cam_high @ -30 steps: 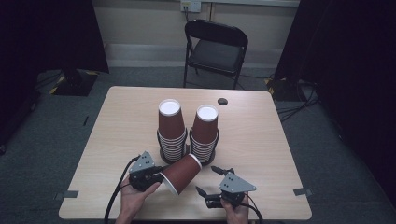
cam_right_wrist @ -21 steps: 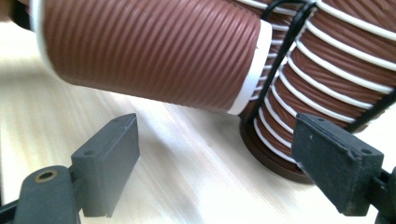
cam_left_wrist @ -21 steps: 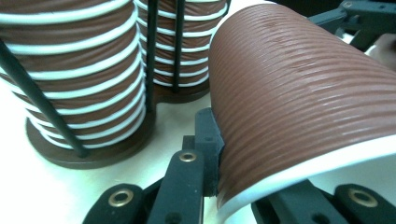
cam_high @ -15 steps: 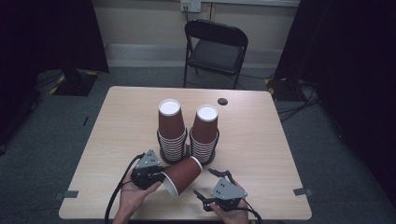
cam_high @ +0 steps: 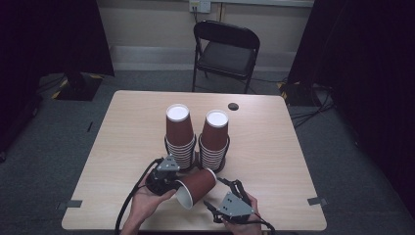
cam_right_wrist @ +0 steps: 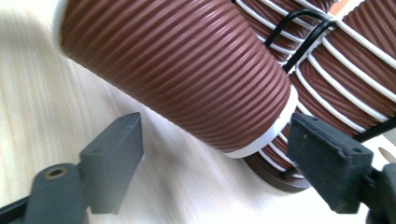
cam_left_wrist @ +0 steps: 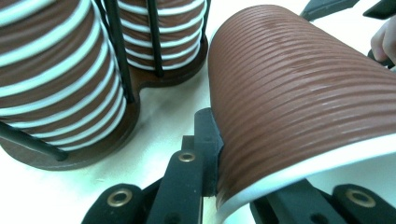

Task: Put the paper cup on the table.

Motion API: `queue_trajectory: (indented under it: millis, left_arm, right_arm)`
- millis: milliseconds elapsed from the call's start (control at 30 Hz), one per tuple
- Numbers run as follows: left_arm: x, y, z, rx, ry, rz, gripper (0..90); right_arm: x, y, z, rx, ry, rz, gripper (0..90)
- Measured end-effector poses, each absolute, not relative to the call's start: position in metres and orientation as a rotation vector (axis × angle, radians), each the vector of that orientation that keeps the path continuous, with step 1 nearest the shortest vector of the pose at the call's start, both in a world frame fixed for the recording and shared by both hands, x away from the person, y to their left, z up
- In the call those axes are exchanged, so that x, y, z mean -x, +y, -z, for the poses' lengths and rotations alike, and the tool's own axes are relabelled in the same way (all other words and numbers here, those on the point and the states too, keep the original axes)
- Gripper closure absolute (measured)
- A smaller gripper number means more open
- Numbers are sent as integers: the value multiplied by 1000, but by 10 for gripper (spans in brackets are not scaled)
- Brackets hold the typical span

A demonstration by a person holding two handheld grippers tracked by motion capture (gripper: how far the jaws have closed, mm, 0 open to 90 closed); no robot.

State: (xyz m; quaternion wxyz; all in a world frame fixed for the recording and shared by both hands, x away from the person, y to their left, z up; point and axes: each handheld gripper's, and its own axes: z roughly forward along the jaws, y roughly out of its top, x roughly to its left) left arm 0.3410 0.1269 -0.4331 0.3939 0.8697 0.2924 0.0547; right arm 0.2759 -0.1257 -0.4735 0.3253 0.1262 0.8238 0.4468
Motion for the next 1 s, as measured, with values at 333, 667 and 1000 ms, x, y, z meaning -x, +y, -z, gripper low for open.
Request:
queue_trajectory:
  millis: [333,667,1000]
  left_arm:
    - [-350,120,430,-2286,754,-25,851]
    - [-356,115,427,-2311,757,17,853]
    - [-355,108,424,-2335,720,41,859]
  right_arm:
    - [-273,-117,475,-272,2136,-1018,129]
    - [-271,-103,476,-220,2125,-955,130]
    - [-273,-96,477,-187,2138,-906,90]
